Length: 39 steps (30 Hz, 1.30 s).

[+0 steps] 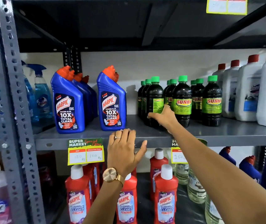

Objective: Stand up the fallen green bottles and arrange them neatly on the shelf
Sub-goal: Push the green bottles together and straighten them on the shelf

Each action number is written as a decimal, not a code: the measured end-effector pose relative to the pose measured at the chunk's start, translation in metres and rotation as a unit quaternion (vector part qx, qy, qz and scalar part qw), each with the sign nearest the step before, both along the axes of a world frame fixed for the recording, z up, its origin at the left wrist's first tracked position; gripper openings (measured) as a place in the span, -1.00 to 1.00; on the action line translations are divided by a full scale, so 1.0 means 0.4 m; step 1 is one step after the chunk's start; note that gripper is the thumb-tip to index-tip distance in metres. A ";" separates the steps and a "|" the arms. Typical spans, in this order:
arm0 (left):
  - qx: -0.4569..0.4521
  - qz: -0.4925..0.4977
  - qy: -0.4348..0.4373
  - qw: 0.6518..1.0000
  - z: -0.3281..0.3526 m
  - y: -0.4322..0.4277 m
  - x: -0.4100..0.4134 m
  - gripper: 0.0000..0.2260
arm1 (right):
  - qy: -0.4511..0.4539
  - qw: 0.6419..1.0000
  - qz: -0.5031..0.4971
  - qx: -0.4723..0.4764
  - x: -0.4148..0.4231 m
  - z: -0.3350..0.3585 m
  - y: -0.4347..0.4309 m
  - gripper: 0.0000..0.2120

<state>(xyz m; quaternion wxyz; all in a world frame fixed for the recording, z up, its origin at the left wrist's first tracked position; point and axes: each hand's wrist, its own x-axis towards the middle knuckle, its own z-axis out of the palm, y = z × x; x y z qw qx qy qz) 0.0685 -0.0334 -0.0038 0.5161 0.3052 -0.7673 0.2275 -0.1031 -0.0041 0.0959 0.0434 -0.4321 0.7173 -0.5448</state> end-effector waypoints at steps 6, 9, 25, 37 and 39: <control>0.021 -0.001 0.000 1.000 0.002 0.007 0.001 -0.56 | 0.063 0.998 -0.028 0.008 -0.004 -0.009 -0.012 -0.12; 0.026 0.000 -0.002 1.000 0.002 0.008 0.000 -0.56 | 0.058 0.998 -0.006 0.016 0.005 -0.008 -0.016 -0.09; 0.040 -0.009 0.004 0.999 0.002 0.008 -0.003 -0.58 | 0.011 0.997 0.070 -0.003 -0.017 -0.018 -0.019 -0.40; 0.054 -0.010 0.003 0.998 0.002 0.010 -0.002 -0.57 | 0.063 0.998 0.000 0.021 -0.007 -0.014 -0.016 -0.27; 0.054 -0.012 0.006 0.998 0.003 0.011 -0.004 -0.57 | 0.086 0.995 -0.025 0.030 0.000 -0.011 -0.013 -0.22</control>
